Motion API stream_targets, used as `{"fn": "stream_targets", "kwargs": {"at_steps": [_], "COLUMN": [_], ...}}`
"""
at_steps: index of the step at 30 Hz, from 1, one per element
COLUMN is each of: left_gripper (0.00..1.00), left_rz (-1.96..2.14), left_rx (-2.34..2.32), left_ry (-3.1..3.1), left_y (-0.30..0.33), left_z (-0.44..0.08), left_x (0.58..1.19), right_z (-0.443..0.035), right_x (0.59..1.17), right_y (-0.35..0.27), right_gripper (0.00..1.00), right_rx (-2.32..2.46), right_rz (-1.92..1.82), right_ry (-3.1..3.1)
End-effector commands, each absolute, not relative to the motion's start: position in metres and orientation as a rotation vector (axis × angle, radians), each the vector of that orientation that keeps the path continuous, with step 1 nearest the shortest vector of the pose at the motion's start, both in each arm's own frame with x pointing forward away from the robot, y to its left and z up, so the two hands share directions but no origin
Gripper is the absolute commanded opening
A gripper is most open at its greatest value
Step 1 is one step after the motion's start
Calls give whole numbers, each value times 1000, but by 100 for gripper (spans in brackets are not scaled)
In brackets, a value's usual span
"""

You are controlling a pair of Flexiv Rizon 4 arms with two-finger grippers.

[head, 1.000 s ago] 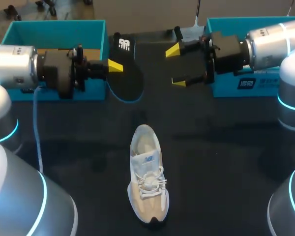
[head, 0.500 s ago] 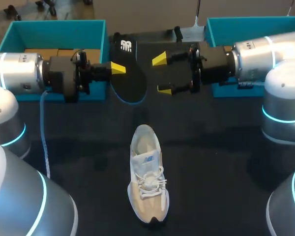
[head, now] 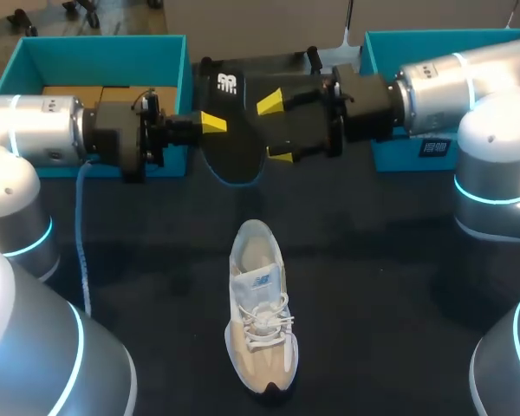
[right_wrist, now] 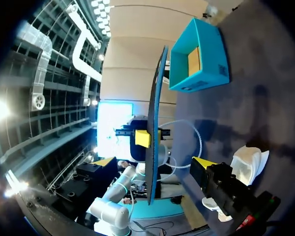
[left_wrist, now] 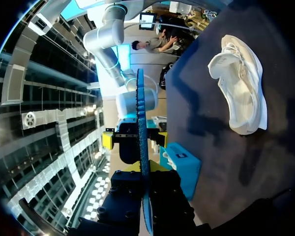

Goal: Take the shoe out of the shoebox, open the shoe tongue, remove and reinsert the insole, then place the shoe into the shoebox

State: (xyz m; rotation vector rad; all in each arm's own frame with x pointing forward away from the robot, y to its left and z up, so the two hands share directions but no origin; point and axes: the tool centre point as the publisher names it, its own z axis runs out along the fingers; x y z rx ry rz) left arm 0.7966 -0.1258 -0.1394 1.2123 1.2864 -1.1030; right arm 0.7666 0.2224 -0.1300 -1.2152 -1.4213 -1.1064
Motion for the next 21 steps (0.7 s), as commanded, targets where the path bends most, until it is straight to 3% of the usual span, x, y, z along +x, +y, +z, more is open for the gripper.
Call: {"fn": "stream_targets", "kwargs": {"at_steps": [1,13,15,18,21], "left_gripper": [0,0,0,0,0], "left_rz": [-1101,-1092,-1088,-1082,-1080], "left_rx": [1218,1198,1199,1198,1196], "left_ry": [1268,1250,1251,1250,1250], "left_y": [-133,-137,-137,-137,-138], "left_z": [-141,-143,-144,-144,-144], "left_x": [800,805,806,806,806], "right_z": [-133,-141,-140,-140,-140], "right_x": [772,760,760,760,762], "right_y": [235,240,241,242,243], "right_gripper": [100,95,88,85,68], "right_rx": [-1199,-1185,-1185,-1187,-1185], "right_rz": [-1091,-1123,-1125,-1124,-1127], "right_ry": [-1426,-1394,-1394,-1394,-1393]}}
